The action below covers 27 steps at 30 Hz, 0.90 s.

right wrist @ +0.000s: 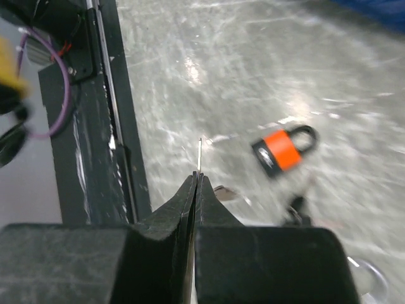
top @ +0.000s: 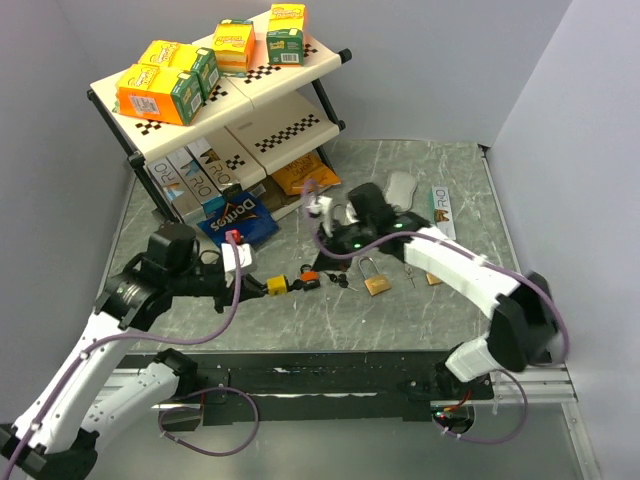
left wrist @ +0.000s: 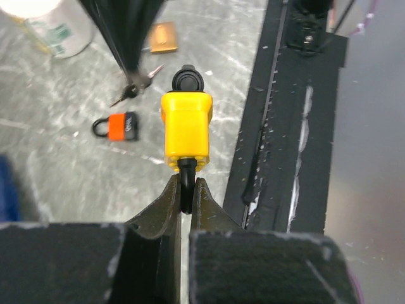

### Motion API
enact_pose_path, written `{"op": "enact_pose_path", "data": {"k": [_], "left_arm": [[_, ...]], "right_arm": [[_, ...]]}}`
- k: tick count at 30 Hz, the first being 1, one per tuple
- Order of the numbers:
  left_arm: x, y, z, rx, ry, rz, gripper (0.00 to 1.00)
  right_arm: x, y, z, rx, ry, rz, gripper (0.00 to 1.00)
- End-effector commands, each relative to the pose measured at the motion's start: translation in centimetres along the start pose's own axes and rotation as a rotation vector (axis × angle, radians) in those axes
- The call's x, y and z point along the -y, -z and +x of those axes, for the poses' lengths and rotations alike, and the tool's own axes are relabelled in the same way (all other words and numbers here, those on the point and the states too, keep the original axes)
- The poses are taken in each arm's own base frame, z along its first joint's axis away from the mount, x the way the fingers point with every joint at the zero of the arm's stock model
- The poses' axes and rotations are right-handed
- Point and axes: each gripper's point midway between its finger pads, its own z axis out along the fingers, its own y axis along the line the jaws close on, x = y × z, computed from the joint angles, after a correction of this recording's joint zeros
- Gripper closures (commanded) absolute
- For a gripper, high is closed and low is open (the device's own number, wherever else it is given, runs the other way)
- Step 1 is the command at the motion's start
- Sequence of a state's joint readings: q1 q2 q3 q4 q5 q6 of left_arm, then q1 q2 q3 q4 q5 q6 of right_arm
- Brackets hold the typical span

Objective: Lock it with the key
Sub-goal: Place the key at the center of the board.

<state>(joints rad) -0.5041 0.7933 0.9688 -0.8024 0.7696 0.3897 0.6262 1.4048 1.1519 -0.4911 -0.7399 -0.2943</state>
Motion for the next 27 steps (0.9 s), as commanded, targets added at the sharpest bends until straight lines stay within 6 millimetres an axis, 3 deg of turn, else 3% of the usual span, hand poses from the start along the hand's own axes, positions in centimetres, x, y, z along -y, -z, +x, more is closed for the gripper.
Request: {"op": "enact_pose_path", "data": {"k": [1,2,6,12,20,27], "left_arm": [[-0.5,1.6,-0.9,0.027,-0.038,-0.081,0.99],[-0.5,1.7,-0.8,0.027,-0.031,-0.085,0.99],[-0.4,2.0,-0.3,0.043,0.008,-0.091,0.99],[-1.0,2.7,0.3,0.041,0.021,-0.166,0.99],[-0.7,2.4,0.8,0.048,0.021,-0.145,0.99],[-0.6,2.2,0.9,0.041,0.02,-0.126,0.99]], "right_arm": [[0.5,-4.8,-2.7,0.048,-0.094,-0.007,1.0],[0.0,-6.1,-3.0,0.05,-0.081,-0.024,1.0],[1.3,-10.9,-1.5,0.012,-0.161,-0.051,1.0],[3.4,-15.8,0.1,-0.057,-0.254,-0.097,1.0],[4.7,-17.6,1.8,-0.084,-0.301,-0.078,1.0],[6.5,-17.6,2.8,-0.087,-0.347,-0.011,0.98]]}}
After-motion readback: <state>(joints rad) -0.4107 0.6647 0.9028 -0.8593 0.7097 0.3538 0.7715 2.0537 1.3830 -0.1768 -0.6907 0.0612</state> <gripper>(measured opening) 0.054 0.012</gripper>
